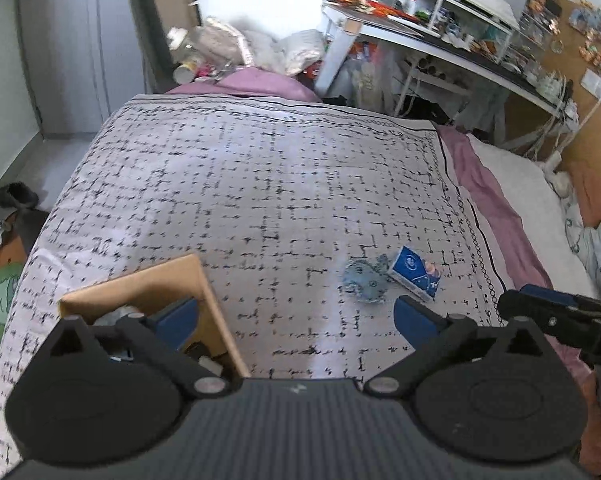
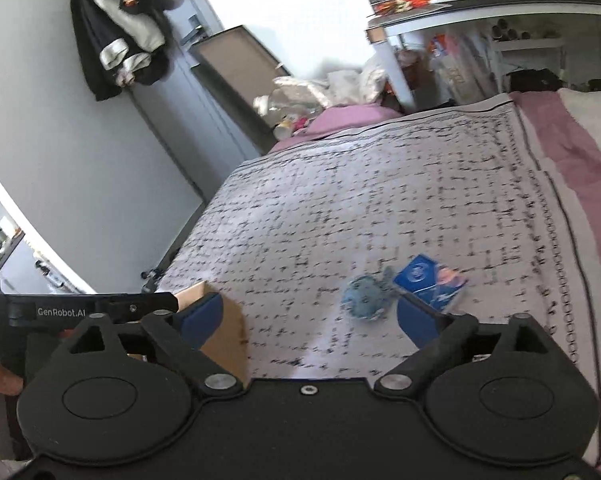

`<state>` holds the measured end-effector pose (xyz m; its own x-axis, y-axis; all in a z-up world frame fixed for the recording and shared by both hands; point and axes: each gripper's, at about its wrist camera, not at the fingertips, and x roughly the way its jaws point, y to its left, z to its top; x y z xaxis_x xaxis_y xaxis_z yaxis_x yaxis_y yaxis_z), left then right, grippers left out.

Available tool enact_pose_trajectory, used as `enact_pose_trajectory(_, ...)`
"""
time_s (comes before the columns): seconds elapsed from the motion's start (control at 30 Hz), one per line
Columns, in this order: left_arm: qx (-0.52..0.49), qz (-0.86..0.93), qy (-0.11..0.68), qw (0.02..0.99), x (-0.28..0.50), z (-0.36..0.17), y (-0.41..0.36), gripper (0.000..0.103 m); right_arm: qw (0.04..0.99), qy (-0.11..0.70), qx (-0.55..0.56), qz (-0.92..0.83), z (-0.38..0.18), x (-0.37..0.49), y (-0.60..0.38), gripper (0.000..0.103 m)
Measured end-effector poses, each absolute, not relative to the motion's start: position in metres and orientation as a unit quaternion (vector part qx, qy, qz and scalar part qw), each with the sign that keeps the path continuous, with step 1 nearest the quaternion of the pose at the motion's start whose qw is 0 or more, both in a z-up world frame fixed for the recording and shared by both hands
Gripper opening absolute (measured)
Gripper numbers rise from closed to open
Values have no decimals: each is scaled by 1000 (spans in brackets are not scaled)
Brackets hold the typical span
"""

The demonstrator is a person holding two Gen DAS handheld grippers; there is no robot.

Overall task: Organize soft objects
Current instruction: 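Move left tool toward small blue plush while right tool approaches blue tissue pack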

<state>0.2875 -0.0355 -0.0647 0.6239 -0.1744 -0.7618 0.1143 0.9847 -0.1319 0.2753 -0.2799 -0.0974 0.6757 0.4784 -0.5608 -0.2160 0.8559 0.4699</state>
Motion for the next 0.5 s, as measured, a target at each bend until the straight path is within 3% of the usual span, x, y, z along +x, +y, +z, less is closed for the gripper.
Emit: enact_pose_trajectory(0.5, -13, -92, 445, 891, 331, -89, -90, 103, 889, 370, 203, 176, -137, 304, -328, 94)
